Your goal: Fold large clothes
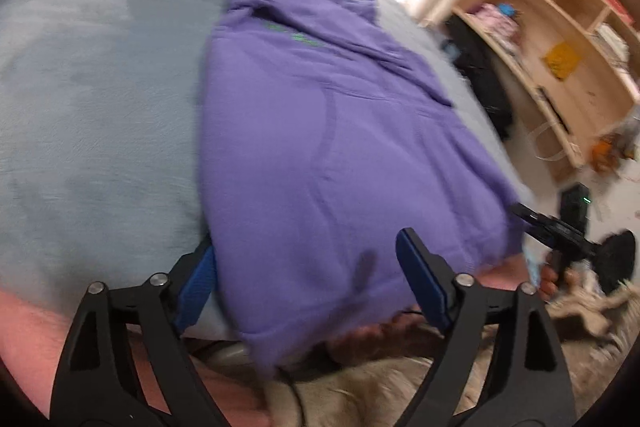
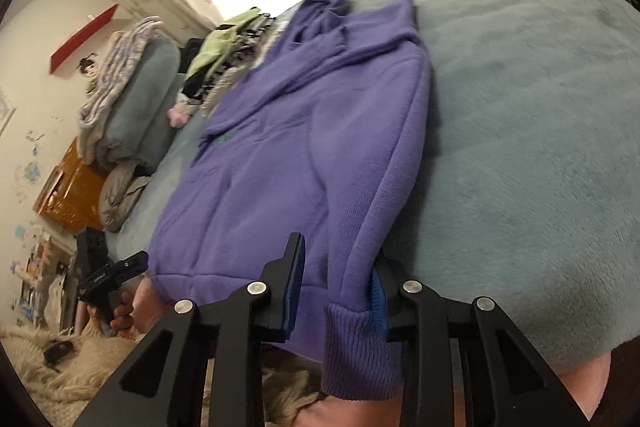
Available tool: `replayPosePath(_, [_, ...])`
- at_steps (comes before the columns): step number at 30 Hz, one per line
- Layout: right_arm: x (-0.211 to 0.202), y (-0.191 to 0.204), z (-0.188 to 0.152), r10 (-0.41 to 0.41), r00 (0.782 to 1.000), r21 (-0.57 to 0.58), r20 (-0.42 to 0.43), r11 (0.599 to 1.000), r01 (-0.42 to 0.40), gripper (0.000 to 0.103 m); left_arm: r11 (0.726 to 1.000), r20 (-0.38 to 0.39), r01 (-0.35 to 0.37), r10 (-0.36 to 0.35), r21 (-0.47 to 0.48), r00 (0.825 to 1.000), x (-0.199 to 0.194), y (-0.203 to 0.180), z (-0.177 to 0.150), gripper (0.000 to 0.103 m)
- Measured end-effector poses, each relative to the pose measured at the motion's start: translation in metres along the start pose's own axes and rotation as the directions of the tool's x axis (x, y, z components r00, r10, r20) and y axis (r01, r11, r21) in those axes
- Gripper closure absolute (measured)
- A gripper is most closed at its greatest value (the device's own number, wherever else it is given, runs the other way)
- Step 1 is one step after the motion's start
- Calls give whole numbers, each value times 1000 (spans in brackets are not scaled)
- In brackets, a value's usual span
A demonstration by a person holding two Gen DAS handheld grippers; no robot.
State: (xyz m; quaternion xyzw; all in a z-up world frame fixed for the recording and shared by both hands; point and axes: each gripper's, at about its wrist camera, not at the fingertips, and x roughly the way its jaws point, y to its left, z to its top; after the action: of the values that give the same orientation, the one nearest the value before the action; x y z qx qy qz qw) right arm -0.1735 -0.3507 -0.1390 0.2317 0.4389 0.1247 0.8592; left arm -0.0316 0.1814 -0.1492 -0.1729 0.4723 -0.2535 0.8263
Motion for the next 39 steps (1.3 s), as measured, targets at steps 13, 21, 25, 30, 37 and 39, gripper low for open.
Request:
replayPosePath(13, [37, 1, 5, -100, 991, -1, -91, 995, 100, 73, 998, -32, 44, -45, -34, 998, 18, 7, -1, 16])
replayPosePath(21, [49, 22, 14, -155, 985, -10, -69, 988, 155, 94, 995, 8, -68, 67, 75, 998, 32, -28, 5, 74])
replayPosePath(25, [24, 33, 21, -130, 991, -6, -32, 991, 130, 96, 997, 19, -75, 74, 37, 997, 26, -36, 14, 90])
replayPosePath(30, [-4, 60, 31, -87, 996, -40, 8, 995, 88, 96, 995, 81, -55, 48, 83, 996, -7, -58, 22, 92])
replayPosePath(37, [-44, 109, 24, -87, 996, -151, -26, 985, 82, 96, 982, 86, -3, -13, 188, 996, -62, -86, 22, 92])
replayPosePath(39, [-54, 117, 19, -75, 996, -162, -44, 984, 67, 96, 984, 74, 18, -32, 178, 997, -79, -85, 16, 92])
